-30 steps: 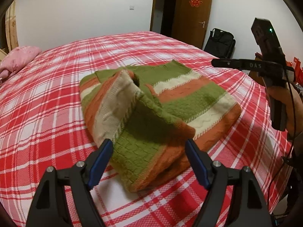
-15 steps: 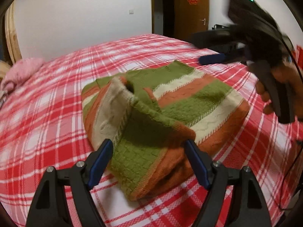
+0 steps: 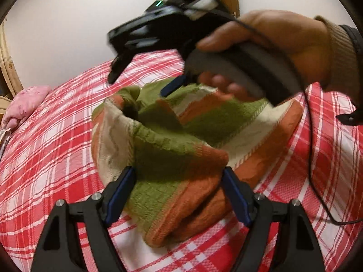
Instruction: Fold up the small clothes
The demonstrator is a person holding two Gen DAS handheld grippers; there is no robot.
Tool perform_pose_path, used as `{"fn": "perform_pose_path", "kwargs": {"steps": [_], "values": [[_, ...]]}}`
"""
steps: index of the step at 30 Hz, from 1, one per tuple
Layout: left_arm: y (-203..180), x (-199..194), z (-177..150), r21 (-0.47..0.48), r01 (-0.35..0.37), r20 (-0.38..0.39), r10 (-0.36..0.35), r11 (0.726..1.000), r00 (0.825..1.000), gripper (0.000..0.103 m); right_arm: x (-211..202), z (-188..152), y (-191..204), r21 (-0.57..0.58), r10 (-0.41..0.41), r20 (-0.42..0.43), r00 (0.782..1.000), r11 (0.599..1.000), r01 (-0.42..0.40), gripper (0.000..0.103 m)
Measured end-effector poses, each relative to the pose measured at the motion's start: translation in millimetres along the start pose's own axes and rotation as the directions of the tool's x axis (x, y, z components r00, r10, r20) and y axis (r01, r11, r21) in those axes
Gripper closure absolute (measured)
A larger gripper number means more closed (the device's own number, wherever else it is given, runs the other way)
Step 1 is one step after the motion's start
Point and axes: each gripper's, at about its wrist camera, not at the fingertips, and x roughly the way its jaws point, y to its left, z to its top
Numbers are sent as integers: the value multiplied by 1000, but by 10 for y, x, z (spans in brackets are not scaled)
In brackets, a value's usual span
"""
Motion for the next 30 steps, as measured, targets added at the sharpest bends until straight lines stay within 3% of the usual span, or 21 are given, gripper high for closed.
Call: {"fn": "perform_pose_path", "kwargs": {"steps": [2, 3, 4, 5, 6, 7, 10, 17, 23, 30], "values": [[11, 42, 16, -7, 13, -14, -13, 1000, 1000, 35, 165, 36, -47, 40, 27, -24, 999, 999, -26, 2], [31, 48, 21, -14, 28, -16, -28, 1000, 999, 42, 233, 46, -52, 48, 28, -30, 999, 999, -26, 7], [59, 65, 30, -21, 40, -16, -41, 999, 999, 48, 296, 57, -32, 47, 57, -32, 998, 997, -55, 47], [82, 63, 30, -30, 58, -14, -58, 998, 998, 52, 339, 56, -4, 38, 70, -46, 996, 997, -68, 74], [89, 63, 25, -31, 67, -15, -67, 997, 998, 64, 391, 36, 48, 11, 33, -63, 997, 999, -33, 90], [89, 66, 27, -30, 84, -20, -84, 996, 996, 80, 436, 35, 81, -11, 11, -67, 998, 1000, -11, 90], [49, 73, 25, -15, 101, -27, -101, 995, 994, 89, 425, 40, 108, -35, 14, -50, 999, 999, -16, 90], [103, -72, 173, -97, 194, 32, -192, 976, 981, 91, 117, 56, 268, -134, 26, 14, 1000, 991, -24, 91], [-83, -124, 554, -104, 330, 91, -321, 938, 943, 91, -421, 192, 389, -208, -3, 90, 996, 978, 21, 91], [-546, 112, 1075, -40, 448, 107, -442, 893, 890, 91, -1205, 217, -178, -151, -89, 172, 981, 982, 115, 91]]}}
